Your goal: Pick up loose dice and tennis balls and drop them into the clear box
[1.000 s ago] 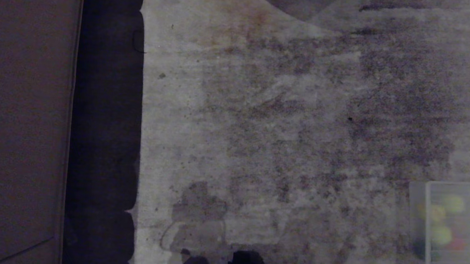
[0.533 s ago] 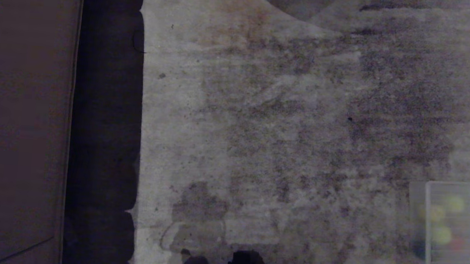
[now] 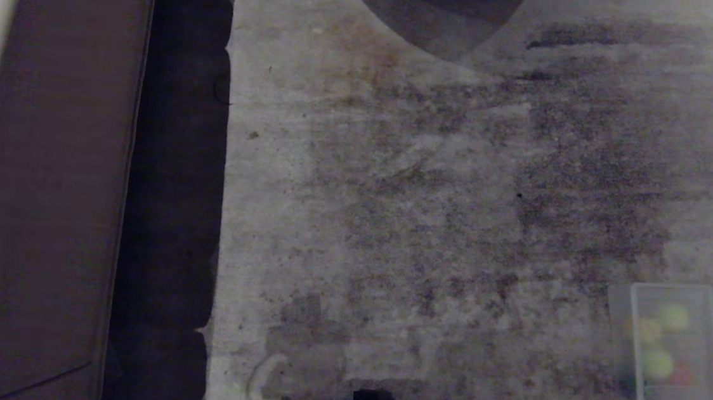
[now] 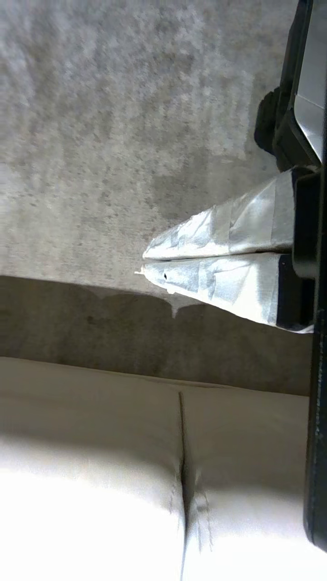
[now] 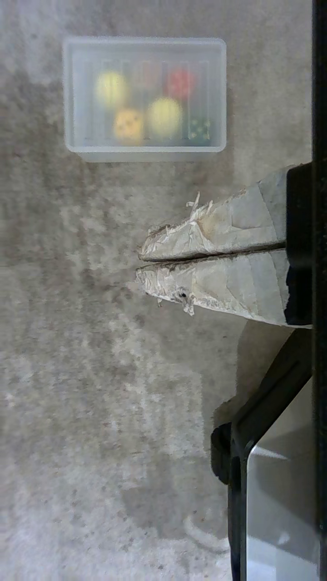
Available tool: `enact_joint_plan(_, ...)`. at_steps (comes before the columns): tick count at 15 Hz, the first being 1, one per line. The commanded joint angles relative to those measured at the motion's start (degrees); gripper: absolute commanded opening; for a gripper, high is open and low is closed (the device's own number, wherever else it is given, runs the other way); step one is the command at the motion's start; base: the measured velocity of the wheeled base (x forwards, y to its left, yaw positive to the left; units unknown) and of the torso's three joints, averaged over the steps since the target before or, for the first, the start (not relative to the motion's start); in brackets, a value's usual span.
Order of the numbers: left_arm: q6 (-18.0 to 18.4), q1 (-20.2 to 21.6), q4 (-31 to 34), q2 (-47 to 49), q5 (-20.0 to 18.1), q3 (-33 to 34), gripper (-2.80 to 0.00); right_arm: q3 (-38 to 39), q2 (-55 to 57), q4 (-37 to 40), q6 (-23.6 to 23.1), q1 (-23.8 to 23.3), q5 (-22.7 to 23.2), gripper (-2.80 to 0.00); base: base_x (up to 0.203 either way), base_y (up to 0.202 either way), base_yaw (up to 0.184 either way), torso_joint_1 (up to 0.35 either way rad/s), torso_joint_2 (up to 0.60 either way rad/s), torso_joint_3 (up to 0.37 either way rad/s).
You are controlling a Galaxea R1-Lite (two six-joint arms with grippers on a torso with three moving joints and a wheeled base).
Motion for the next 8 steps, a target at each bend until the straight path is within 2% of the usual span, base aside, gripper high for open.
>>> enact_joint_plan(1,-0.08,0.0,-0.01,0.08,0.06,0.09,-2.8,0.62,0.16,-0.06,-0.02,0.02,0.0,-2.8,0.0,0.0,0.0,0.002,0.0,0.2)
enact_joint_plan(8,-0.08,0.0,-0.09,0.08,0.0,0.09,-2.8,0.62,0.16,-0.06,-0.02,0.02,0.0,-2.8,0.0,0.0,0.0,0.001,0.0,0.201)
